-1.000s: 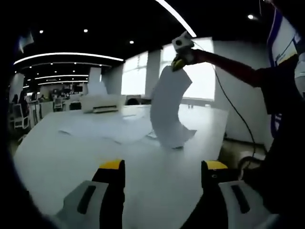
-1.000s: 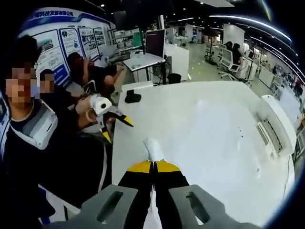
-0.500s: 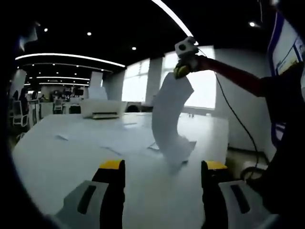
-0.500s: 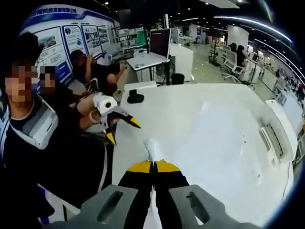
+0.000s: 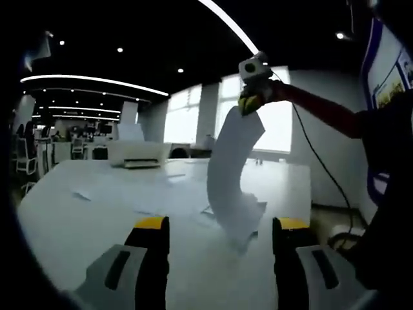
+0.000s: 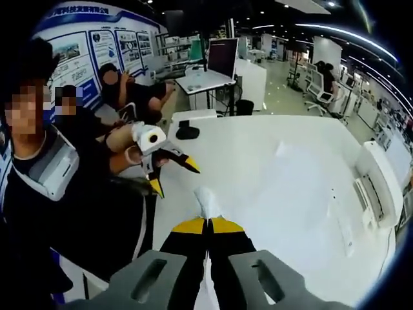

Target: Organize the stack of printing papers by aligning and flattening the scattered papers on the table

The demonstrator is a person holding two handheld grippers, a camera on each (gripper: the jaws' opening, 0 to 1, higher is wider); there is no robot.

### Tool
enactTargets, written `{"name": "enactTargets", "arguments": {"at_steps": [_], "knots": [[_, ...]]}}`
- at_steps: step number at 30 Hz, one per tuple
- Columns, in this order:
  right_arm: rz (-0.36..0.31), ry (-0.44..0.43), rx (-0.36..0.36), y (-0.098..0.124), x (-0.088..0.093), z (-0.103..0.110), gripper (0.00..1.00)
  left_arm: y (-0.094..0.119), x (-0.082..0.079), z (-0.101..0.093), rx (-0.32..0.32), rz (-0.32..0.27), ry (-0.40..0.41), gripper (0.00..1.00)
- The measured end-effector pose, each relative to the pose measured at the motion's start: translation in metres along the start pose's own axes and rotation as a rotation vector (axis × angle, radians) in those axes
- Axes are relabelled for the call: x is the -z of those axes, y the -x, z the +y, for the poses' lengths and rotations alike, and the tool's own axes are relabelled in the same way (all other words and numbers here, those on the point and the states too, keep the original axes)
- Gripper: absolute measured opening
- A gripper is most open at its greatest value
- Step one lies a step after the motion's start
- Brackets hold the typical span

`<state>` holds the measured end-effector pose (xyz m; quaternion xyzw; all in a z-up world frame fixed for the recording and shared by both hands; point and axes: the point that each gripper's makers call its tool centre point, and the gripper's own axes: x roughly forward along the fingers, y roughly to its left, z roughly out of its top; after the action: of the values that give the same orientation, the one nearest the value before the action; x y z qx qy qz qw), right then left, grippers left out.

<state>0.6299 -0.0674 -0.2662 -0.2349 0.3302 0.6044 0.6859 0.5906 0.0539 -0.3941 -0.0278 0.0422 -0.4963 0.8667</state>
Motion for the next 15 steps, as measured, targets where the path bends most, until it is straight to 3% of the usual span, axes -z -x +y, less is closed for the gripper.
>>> {"name": "enactTargets", "arguments": {"at_steps": [15], "knots": [[-0.003, 0.036, -0.025, -0.017, -0.015, 0.014, 0.00, -0.009, -0.006, 0.009, -0.009, -0.014, -0.007, 0.67]]}}
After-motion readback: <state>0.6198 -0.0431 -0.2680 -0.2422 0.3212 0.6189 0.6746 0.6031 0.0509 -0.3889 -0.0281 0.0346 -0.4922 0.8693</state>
